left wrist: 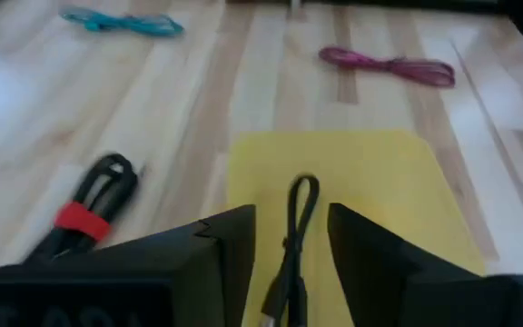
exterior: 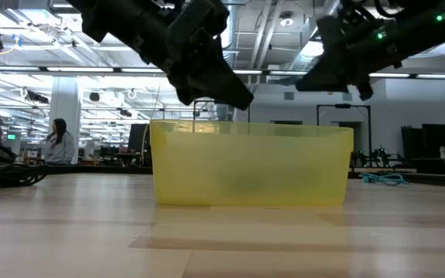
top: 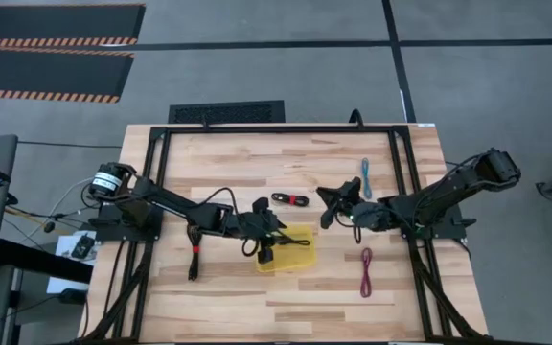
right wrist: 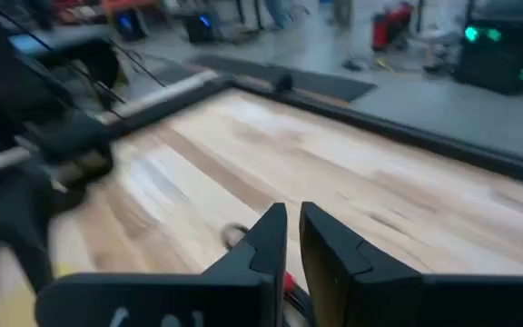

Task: Pick and place USB-C Cables
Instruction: Put the blue charger cable into the yellow bin

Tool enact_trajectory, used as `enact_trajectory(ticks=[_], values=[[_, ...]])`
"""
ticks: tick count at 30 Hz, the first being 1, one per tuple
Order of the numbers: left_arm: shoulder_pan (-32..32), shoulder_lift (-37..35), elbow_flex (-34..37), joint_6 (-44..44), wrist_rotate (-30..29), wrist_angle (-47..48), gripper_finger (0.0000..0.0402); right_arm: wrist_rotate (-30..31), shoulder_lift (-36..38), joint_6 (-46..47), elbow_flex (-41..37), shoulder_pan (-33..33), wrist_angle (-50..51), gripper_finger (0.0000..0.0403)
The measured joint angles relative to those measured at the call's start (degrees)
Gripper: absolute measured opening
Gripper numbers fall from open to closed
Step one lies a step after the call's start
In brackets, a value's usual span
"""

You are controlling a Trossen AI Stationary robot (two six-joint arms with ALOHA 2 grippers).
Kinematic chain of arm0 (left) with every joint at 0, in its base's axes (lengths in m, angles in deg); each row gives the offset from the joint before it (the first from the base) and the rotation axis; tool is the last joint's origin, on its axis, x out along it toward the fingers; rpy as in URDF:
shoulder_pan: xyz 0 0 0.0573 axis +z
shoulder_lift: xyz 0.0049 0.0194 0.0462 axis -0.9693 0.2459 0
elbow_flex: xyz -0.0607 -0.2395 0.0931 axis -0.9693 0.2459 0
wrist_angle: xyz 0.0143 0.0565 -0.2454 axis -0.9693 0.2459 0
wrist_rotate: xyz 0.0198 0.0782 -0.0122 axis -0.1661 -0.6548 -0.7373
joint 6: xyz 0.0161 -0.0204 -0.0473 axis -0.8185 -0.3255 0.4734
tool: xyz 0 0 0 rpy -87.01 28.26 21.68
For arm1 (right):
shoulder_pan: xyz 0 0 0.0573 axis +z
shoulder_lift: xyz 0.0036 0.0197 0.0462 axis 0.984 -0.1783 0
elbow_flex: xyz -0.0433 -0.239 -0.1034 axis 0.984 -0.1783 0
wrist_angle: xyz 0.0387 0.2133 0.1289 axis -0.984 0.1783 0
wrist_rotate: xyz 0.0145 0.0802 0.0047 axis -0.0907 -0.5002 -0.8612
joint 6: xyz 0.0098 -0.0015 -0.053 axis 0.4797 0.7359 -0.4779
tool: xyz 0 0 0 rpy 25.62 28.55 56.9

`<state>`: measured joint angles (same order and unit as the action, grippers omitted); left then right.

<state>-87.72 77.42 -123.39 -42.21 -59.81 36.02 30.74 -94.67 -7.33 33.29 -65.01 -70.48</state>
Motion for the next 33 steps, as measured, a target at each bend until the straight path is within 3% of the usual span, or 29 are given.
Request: enact_trajectory(ticks=[2, 8, 10, 17, 23, 27, 33], values=[[0.1, -1.6, 0.1, -0.2, -2.4, 2.4, 0.0141, 0.2, 1.0, 4.0, 0.9, -0.9, 7.1, 0.0058], [0.5, -8.7, 0.2, -6.6, -14.8, 4.0, 0.0151, 0.3, 4.7, 18.7, 6.7, -4.3, 41.8, 0.0067], [0.7, -11.8, 0.5, -9.4, -17.5, 3.7, 0.0151, 0.3, 4.8, 21.4, 7.9, -5.1, 47.8, 0.0079], [4.8, -18.6, 9.2, -17.8, -15.7, -16.6, 0.0151, 0.3, 2.3, 23.9, 8.0, -7.0, 53.9, 0.0159], [7.6, -19.3, 16.5, -20.4, -15.2, -32.6, 0.0151, 0.3, -0.1, 37.1, 8.0, -7.9, 69.0, 0.0235], [8.9, -19.1, 17.6, -18.7, -14.7, -32.6, 0.0151, -1.1, 0.0, 44.9, 8.0, -8.7, 76.0, 0.0254], [9.3, -15.2, 18.6, -16.9, -13.2, -32.5, 0.0151, -3.0, -1.0, 45.1, 8.0, -9.7, 73.6, 0.0255]])
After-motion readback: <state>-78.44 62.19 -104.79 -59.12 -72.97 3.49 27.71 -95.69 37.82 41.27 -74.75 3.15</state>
